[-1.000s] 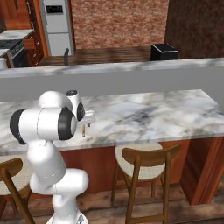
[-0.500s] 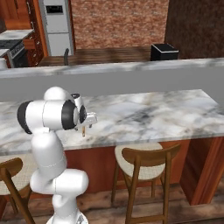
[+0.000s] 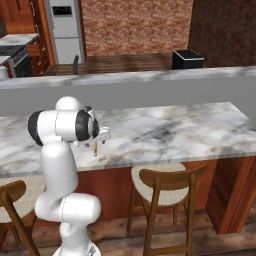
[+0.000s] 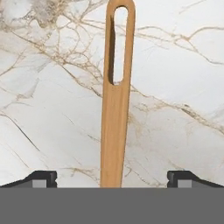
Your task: Organize the utensils by type. Pick up the wooden spoons from the counter and place them in the open cabinet. Then pick up the metallic utensils from the counter and place them in the open drawer.
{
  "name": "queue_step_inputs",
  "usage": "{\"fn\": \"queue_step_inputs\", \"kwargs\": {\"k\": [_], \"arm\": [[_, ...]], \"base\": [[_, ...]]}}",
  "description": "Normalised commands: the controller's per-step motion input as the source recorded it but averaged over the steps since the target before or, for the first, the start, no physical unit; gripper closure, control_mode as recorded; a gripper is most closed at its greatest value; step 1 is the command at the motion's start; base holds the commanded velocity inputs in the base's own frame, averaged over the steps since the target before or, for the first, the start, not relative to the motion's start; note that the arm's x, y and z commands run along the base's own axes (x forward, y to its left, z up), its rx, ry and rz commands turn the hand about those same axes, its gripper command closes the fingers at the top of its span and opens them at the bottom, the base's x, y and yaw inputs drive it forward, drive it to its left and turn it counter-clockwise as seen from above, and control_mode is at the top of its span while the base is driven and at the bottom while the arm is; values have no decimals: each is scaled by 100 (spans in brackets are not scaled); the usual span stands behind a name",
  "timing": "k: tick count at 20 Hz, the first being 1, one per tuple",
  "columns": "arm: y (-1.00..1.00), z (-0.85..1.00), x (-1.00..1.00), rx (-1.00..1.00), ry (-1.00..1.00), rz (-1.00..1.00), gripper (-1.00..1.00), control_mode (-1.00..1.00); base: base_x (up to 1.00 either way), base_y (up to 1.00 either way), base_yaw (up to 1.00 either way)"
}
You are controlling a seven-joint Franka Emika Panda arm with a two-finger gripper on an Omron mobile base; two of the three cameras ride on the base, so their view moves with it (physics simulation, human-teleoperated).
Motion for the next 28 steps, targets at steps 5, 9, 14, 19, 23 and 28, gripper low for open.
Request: {"fn": "queue_step_inputs", "kwargs": {"k": [5, 9, 14, 19, 23, 28], "arm": [[0, -33, 32, 0, 0, 0, -100, -100], [-3, -37, 13, 0, 0, 0, 100, -100], [-17, -41, 2, 3, 0, 0, 100, -100], [-19, -42, 0, 3, 0, 0, 100, -100], [-29, -28, 0, 8, 0, 0, 100, -100], [-17, -14, 1, 8, 0, 0, 100, -100]], "base": [[0, 0, 0], [0, 0, 0], [0, 0, 0], [0, 0, 0], [0, 0, 0], [0, 0, 0]]}}
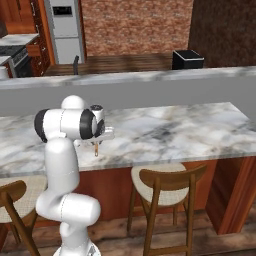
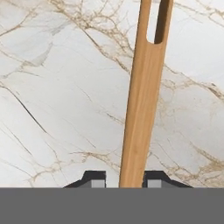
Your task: Organize the utensils by type. Pick up the wooden spoons from the counter and place them in the open cabinet. Then pick up the metallic utensils from the counter and place them in the open drawer.
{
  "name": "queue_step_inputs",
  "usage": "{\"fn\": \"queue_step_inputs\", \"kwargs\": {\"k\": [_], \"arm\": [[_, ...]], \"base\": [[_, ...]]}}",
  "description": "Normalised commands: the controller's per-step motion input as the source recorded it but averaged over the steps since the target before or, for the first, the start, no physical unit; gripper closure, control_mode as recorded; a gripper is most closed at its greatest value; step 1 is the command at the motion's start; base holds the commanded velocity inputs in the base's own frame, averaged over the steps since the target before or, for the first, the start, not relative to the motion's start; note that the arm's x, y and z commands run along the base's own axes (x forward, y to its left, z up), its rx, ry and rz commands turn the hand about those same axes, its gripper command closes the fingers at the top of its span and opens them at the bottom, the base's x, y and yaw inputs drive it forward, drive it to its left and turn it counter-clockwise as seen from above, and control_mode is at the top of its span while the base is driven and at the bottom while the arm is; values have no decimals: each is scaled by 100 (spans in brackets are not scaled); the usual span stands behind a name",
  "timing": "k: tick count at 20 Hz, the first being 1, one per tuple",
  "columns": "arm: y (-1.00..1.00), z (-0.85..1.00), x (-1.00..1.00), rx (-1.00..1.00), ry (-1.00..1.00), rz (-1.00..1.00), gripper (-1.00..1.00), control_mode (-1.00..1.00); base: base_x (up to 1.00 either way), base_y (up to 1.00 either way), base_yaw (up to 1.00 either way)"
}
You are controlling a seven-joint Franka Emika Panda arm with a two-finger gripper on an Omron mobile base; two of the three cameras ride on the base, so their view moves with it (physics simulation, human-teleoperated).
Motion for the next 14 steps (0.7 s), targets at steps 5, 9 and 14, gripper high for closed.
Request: {"fn": "queue_step_inputs", "kwargs": {"k": [5, 9, 14], "arm": [[-3, -5, 0, 8, -1, 0, 100, -100], [0, 1, 0, 7, -5, 0, 100, -100], [-5, 59, -14, 0, -1, -1, 100, -100]], "base": [[0, 0, 0], [0, 0, 0], [0, 0, 0]]}}
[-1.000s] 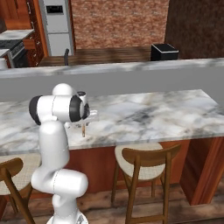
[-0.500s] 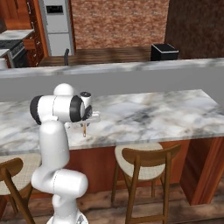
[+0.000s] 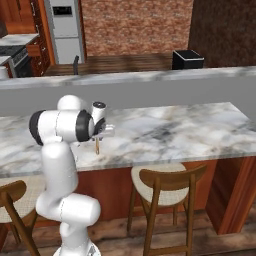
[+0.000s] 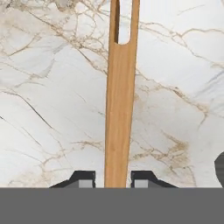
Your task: Organize the utensils by type. Pick up the wooden spoons from the counter and place them in the open cabinet. Then pick up the metallic utensils from the counter and place them in the open drawer.
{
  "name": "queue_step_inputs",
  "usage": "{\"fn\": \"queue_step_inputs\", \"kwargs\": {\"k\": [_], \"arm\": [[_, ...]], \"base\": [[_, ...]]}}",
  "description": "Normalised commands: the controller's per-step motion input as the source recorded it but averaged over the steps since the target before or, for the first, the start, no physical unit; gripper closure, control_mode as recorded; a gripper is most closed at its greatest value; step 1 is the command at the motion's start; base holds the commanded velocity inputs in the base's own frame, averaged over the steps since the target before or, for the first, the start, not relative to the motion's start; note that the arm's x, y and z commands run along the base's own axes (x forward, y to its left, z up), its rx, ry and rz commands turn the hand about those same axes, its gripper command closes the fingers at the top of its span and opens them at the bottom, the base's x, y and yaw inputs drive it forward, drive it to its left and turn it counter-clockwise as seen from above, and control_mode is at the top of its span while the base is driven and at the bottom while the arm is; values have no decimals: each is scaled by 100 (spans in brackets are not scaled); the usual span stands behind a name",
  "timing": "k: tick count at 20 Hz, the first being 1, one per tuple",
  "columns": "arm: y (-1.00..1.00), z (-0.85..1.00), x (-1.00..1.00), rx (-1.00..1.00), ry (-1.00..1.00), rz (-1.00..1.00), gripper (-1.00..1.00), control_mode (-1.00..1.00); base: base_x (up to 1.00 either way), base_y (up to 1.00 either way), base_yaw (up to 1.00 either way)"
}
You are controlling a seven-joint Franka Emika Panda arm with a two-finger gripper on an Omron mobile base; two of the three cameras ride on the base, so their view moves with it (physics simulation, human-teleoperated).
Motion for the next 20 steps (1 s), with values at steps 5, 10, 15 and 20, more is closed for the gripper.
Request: {"fn": "queue_step_inputs", "kwargs": {"k": [5, 10, 15, 20], "arm": [[-18, 97, -33, -2, -7, -3, 100, -100], [-35, 90, -50, -5, -4, -5, 100, -100], [-54, 74, -53, 0, -1, -5, 100, -100], [-66, 46, -72, 0, -7, -9, 100, -100]], "base": [[0, 0, 0], [0, 0, 0], [0, 0, 0], [0, 0, 0]]}}
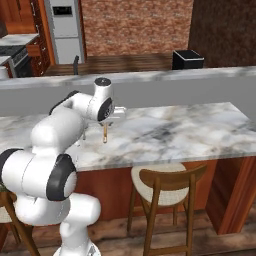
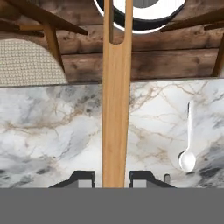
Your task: Organize the utensils by type. Pick up the wooden spoons from the counter and place them in the open cabinet. Then pick up the metallic utensils from the counter and place them in the open drawer.
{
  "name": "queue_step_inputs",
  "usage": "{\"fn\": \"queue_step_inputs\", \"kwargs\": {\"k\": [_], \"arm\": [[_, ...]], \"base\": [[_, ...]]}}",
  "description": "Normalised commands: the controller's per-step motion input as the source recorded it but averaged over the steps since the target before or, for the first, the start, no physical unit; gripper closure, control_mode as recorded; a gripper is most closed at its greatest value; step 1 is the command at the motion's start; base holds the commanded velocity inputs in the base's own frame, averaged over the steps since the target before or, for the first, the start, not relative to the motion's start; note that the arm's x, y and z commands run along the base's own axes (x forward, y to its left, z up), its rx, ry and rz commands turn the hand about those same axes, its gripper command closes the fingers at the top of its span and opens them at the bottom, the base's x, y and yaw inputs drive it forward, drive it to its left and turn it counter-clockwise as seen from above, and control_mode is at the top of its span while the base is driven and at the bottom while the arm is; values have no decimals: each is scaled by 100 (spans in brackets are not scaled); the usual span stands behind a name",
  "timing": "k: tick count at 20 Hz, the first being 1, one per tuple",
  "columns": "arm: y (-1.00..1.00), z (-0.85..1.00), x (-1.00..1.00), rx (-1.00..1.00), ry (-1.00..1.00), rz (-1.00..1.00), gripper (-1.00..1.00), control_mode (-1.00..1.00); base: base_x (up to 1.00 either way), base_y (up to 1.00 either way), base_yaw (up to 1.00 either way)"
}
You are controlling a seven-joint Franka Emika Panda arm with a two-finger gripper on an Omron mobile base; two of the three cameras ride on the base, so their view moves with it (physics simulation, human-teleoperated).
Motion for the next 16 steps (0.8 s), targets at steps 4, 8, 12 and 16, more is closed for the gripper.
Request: {"fn": "queue_step_inputs", "kwargs": {"k": [4, 8, 12, 16], "arm": [[-69, 18, -96, 0, -8, -17, 100, -100], [-61, 5, -100, 0, -12, -19, 100, -100], [-48, 0, -100, 0, -11, -17, 100, -100], [-13, 0, -100, -10, -11, -7, 100, -100]], "base": [[0, 0, 0], [0, 0, 0], [0, 0, 0], [0, 0, 0]]}}
